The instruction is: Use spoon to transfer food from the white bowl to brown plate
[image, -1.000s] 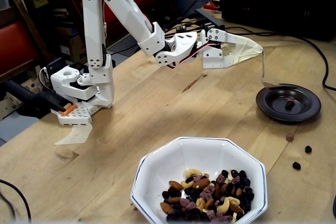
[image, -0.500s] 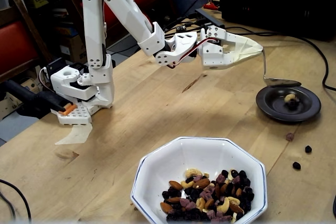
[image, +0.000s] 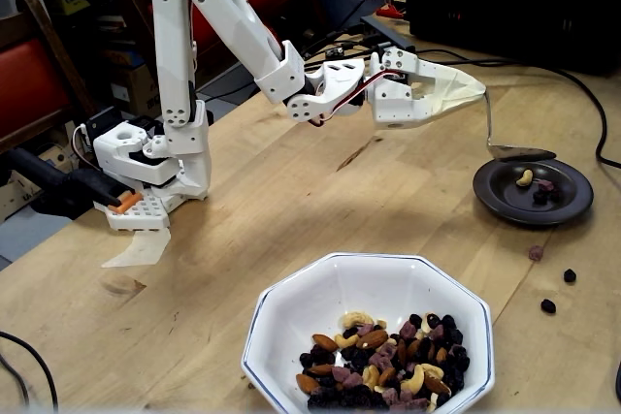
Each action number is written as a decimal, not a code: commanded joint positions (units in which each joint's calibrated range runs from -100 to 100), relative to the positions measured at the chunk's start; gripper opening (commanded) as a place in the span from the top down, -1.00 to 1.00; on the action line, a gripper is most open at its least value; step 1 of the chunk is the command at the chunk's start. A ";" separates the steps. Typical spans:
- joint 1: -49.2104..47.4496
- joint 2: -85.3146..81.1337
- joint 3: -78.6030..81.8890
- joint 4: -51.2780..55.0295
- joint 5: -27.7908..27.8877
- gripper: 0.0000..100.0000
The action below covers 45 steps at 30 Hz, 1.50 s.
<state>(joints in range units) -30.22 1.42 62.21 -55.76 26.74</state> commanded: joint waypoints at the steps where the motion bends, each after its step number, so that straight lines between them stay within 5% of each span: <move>1: -0.60 -1.89 -3.27 -0.76 -4.69 0.95; 14: -0.15 -13.87 -3.00 -0.68 -19.73 0.95; 28: 0.52 -26.53 -2.38 -0.29 -22.95 0.95; 45: 12.22 -44.51 -2.38 32.99 -23.20 0.95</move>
<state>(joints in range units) -20.44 -35.85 62.29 -27.34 3.69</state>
